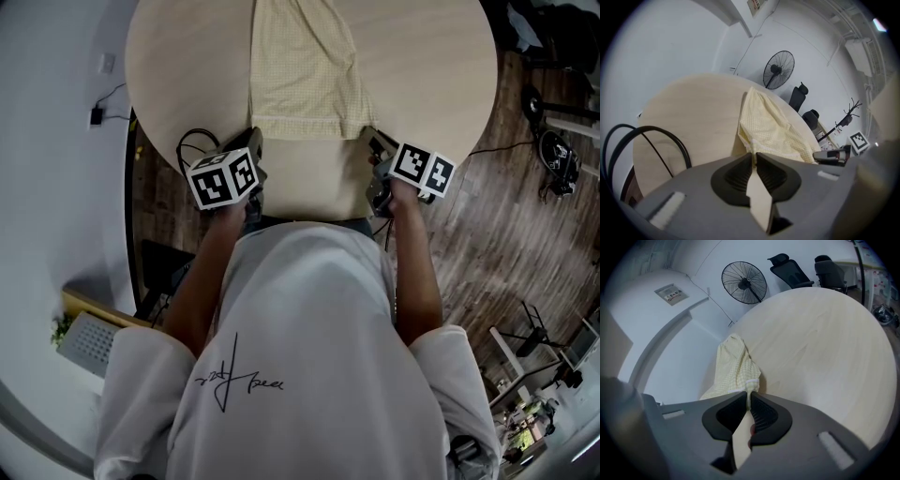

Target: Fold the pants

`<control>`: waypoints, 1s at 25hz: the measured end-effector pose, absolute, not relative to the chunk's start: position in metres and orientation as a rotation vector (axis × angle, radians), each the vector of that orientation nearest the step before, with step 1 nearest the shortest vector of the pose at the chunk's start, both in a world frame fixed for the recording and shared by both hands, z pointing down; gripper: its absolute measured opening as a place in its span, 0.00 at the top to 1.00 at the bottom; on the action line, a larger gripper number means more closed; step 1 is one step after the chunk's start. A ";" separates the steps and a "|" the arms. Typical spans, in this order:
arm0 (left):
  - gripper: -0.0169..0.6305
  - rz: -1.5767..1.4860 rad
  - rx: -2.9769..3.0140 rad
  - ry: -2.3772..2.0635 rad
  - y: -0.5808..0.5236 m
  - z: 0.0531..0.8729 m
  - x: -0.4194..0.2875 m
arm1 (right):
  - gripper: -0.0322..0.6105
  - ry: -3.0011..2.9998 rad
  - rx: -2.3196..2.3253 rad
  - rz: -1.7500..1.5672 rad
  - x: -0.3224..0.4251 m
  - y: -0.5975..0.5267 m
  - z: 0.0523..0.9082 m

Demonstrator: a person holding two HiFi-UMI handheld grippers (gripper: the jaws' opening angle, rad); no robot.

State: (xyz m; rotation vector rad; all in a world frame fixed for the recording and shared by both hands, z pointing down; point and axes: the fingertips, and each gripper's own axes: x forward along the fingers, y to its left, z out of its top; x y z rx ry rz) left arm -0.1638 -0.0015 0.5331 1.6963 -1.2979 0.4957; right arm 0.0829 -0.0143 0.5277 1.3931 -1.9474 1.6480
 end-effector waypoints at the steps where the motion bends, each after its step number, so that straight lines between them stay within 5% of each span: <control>1: 0.84 0.484 1.698 -1.294 -0.002 0.530 -0.165 | 0.91 -1.955 1.388 1.666 0.082 -0.014 0.524; 25: 0.84 0.282 1.775 -1.299 -0.045 0.469 -0.171 | 0.91 -2.144 1.260 1.800 0.079 -0.055 0.452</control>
